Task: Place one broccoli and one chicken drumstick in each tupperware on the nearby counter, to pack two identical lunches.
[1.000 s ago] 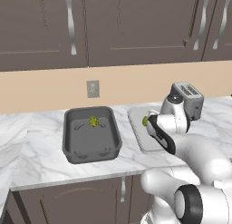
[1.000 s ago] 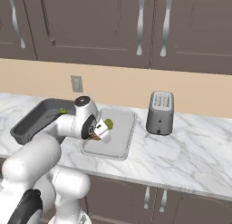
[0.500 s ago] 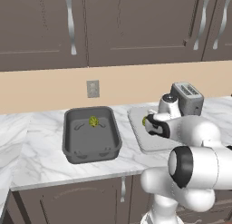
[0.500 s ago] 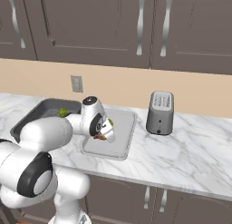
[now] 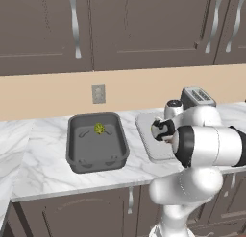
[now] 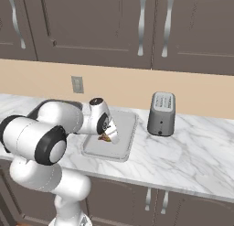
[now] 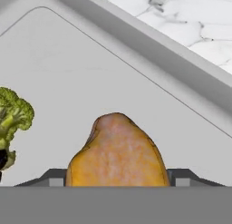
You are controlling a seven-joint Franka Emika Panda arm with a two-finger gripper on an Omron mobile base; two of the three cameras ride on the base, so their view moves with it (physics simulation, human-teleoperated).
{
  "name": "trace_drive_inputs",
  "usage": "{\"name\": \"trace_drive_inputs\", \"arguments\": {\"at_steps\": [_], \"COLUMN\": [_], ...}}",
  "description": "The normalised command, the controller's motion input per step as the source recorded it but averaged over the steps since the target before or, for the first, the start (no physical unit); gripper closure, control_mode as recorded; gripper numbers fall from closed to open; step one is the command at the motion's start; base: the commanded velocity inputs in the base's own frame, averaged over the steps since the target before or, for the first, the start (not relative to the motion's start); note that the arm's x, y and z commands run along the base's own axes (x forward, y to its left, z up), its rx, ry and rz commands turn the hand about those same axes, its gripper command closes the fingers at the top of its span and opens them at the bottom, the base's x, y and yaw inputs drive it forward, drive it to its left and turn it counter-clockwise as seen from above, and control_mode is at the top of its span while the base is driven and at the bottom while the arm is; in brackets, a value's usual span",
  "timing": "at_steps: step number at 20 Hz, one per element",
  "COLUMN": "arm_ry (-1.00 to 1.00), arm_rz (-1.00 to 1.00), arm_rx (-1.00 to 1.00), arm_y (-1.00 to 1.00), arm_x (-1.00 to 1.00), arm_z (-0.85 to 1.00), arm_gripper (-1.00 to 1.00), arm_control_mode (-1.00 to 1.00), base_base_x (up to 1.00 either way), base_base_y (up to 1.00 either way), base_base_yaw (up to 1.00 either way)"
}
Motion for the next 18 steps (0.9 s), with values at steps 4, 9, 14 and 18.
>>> {"name": "trace_drive_inputs", "arguments": {"at_steps": [4,9,14,18], "arm_ry": [0.02,0.0,0.0,0.02], "arm_rz": [-0.05,-0.06,-0.07,-0.05], "arm_rx": [0.0,0.0,0.0,0.0], "arm_y": [-0.03,0.0,0.0,-0.02], "arm_x": [0.22,0.11,0.01,-0.18], "arm_z": [-0.14,0.07,0.18,0.37], "arm_gripper": [-1.0,-1.0,-1.0,-1.0], "arm_control_mode": [-1.0,-1.0,-1.0,-1.0], "base_base_x": [0.0,0.0,0.0,0.0], "base_base_y": [0.0,0.0,0.0,0.0], "base_base_yaw": [0.0,0.0,0.0,0.0]}}
